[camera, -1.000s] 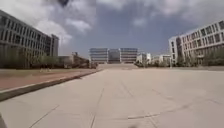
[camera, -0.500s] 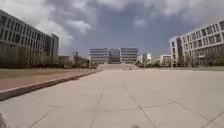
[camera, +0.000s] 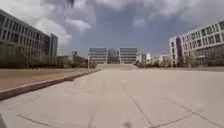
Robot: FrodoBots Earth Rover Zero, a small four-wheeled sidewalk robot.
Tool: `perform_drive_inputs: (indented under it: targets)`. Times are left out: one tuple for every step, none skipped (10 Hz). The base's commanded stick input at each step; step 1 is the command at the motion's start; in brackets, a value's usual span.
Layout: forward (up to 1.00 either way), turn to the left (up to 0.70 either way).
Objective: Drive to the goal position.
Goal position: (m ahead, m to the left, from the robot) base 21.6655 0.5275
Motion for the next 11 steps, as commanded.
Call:
perform_drive_inputs:
  targets:
    - [1.00, 0.00]
    - [1.00, 0.00]
    - [1.00, 0.00]
    - [1.00, 0.00]
    - [1.00, 0.00]
    - [1.00, 0.00]
    - [1.00, 0.00]
    - [1.00, 0.00]
    - [1.00, 0.00]
    - [1.00, 0.00]
    - [1.00, 0.00]
